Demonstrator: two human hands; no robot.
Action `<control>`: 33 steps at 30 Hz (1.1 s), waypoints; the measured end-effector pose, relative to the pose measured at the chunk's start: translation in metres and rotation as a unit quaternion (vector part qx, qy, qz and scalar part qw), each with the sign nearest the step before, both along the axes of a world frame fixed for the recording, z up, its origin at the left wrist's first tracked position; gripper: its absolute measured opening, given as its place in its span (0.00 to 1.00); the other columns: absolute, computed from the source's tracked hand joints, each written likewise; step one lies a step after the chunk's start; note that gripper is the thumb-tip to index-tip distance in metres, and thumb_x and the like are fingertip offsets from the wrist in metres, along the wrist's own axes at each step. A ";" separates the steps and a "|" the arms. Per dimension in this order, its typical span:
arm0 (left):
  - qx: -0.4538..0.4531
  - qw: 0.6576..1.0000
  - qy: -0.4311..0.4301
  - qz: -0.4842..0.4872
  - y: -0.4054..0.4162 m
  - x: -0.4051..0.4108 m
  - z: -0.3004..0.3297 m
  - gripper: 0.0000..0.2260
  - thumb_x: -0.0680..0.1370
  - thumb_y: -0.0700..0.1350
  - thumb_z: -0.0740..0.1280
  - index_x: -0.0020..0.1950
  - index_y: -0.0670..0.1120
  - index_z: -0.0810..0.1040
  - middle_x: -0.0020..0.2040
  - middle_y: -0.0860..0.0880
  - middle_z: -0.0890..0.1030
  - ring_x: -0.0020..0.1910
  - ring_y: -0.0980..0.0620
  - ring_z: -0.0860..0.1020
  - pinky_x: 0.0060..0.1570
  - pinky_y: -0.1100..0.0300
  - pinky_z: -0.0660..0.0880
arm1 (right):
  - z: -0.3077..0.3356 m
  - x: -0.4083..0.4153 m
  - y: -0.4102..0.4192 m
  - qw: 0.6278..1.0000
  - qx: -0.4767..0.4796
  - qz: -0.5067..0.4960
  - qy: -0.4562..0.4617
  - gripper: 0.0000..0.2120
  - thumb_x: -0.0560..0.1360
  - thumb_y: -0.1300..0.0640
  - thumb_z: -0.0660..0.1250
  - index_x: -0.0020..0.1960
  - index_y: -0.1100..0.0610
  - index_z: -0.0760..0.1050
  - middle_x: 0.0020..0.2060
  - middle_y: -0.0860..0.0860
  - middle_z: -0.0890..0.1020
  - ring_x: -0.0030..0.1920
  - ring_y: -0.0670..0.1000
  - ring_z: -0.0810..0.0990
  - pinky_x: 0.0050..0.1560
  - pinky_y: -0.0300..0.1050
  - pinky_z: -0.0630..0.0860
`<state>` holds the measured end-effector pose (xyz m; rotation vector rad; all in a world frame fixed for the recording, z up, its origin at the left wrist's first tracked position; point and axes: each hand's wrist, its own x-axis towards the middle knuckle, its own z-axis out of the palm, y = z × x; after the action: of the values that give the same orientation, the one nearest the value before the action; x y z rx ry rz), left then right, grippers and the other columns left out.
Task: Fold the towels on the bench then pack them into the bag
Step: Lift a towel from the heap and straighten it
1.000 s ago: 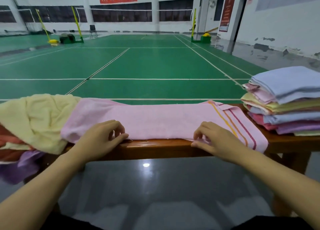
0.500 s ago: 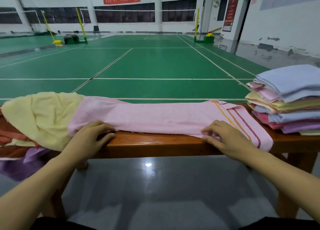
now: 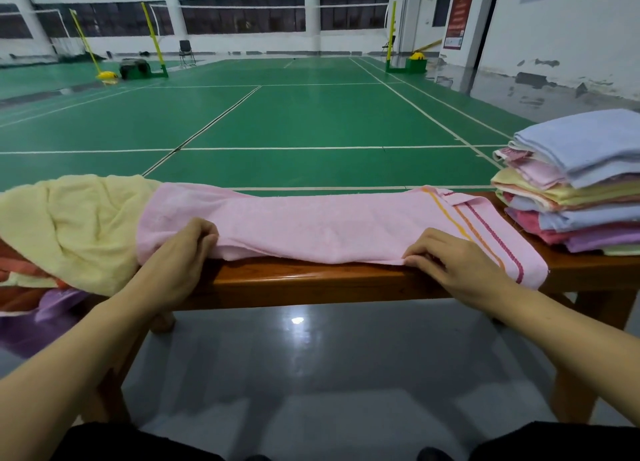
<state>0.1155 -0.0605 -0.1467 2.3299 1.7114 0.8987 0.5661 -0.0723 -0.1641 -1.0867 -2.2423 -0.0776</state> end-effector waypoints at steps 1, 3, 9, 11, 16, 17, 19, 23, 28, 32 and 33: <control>0.003 1.000 0.007 -0.007 -0.001 0.001 0.000 0.04 0.85 0.48 0.54 0.54 0.52 0.67 0.45 0.51 0.78 0.43 0.49 0.77 0.47 0.50 0.70 | 0.001 -0.002 -0.001 1.000 -0.008 -0.005 0.006 0.12 0.82 0.47 0.62 0.52 0.52 0.80 0.46 0.41 0.77 0.44 0.44 0.78 0.44 0.40 0.76; 0.008 1.000 0.016 -0.013 -0.003 0.002 0.001 0.06 0.85 0.51 0.53 0.54 0.52 0.67 0.47 0.48 0.79 0.45 0.44 0.78 0.49 0.49 0.72 | 0.002 -0.004 -0.004 0.999 -0.029 -0.023 0.013 0.15 0.81 0.43 0.59 0.53 0.51 0.79 0.46 0.41 0.77 0.44 0.42 0.76 0.44 0.37 0.73; -0.003 0.999 0.041 0.007 -0.004 -0.008 0.004 0.25 0.77 0.71 0.50 0.40 0.52 0.71 0.33 0.53 0.78 0.36 0.52 0.76 0.42 0.48 0.73 | 0.001 -0.006 -0.004 0.999 -0.002 -0.034 -0.004 0.26 0.80 0.35 0.52 0.53 0.52 0.79 0.46 0.48 0.85 0.42 0.53 0.82 0.40 0.44 0.75; 0.020 0.998 0.054 0.008 -0.005 -0.008 0.006 0.29 0.77 0.71 0.51 0.34 0.47 0.69 0.27 0.50 0.73 0.30 0.53 0.74 0.37 0.49 0.72 | 0.000 -0.005 -0.003 0.999 0.027 -0.035 -0.016 0.31 0.81 0.31 0.48 0.50 0.52 0.81 0.42 0.47 0.86 0.38 0.54 0.83 0.36 0.48 0.78; 0.039 0.994 0.081 -0.060 -0.007 -0.009 0.006 0.28 0.77 0.69 0.57 0.29 0.48 0.64 0.26 0.50 0.67 0.28 0.51 0.69 0.33 0.51 0.70 | 0.002 -0.004 -0.004 0.992 0.099 -0.034 -0.064 0.33 0.83 0.33 0.47 0.31 0.54 0.70 0.24 0.48 0.74 0.24 0.55 0.73 0.25 0.47 0.68; 0.028 0.994 0.082 -0.071 -0.008 -0.009 0.007 0.28 0.76 0.70 0.57 0.29 0.48 0.64 0.25 0.50 0.66 0.28 0.51 0.68 0.33 0.53 0.69 | 0.003 -0.004 -0.004 0.991 0.110 -0.026 -0.073 0.33 0.83 0.34 0.48 0.30 0.54 0.67 0.23 0.48 0.72 0.23 0.55 0.71 0.23 0.47 0.67; 0.000 0.992 0.097 -0.080 -0.009 -0.010 0.007 0.30 0.74 0.73 0.57 0.30 0.48 0.66 0.24 0.50 0.65 0.26 0.51 0.65 0.32 0.56 0.68 | 0.006 -0.005 -0.005 0.987 0.129 -0.012 -0.098 0.33 0.84 0.35 0.49 0.27 0.53 0.66 0.21 0.48 0.70 0.21 0.55 0.69 0.23 0.45 0.66; -0.045 0.982 0.168 -0.081 -0.016 -0.008 0.010 0.37 0.74 0.77 0.53 0.29 0.43 0.67 0.22 0.51 0.67 0.24 0.51 0.66 0.33 0.53 0.71 | 0.007 -0.006 -0.009 0.985 0.118 0.013 -0.124 0.35 0.85 0.37 0.49 0.26 0.54 0.70 0.20 0.47 0.73 0.20 0.51 0.71 0.23 0.43 0.68; 0.087 0.987 0.131 -0.043 -0.015 0.012 0.013 0.29 0.78 0.70 0.53 0.29 0.52 0.75 0.27 0.57 0.76 0.27 0.58 0.74 0.35 0.54 0.76 | 0.014 -0.013 -0.006 0.986 0.145 -0.033 -0.077 0.29 0.85 0.41 0.51 0.31 0.53 0.71 0.25 0.46 0.74 0.26 0.51 0.72 0.26 0.43 0.63; 0.058 0.994 0.082 -0.037 -0.005 0.060 0.008 0.19 0.80 0.65 0.56 0.52 0.55 0.79 0.51 0.56 0.78 0.46 0.54 0.79 0.47 0.53 0.76 | 0.015 -0.029 0.017 0.997 0.050 -0.044 -0.027 0.25 0.83 0.40 0.53 0.39 0.55 0.76 0.35 0.49 0.79 0.37 0.53 0.75 0.38 0.53 0.74; 0.040 0.995 0.083 -0.038 -0.001 0.075 0.006 0.19 0.80 0.64 0.57 0.58 0.54 0.78 0.56 0.54 0.78 0.52 0.51 0.78 0.52 0.52 0.75 | 0.017 -0.034 0.025 0.999 0.021 -0.044 -0.020 0.24 0.83 0.40 0.54 0.42 0.55 0.77 0.39 0.49 0.80 0.41 0.53 0.76 0.42 0.54 0.75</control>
<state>0.1903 -0.0620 -0.1412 2.5690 1.6595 0.7942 0.5320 -0.0472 -0.1476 -1.1721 -2.2181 -0.1841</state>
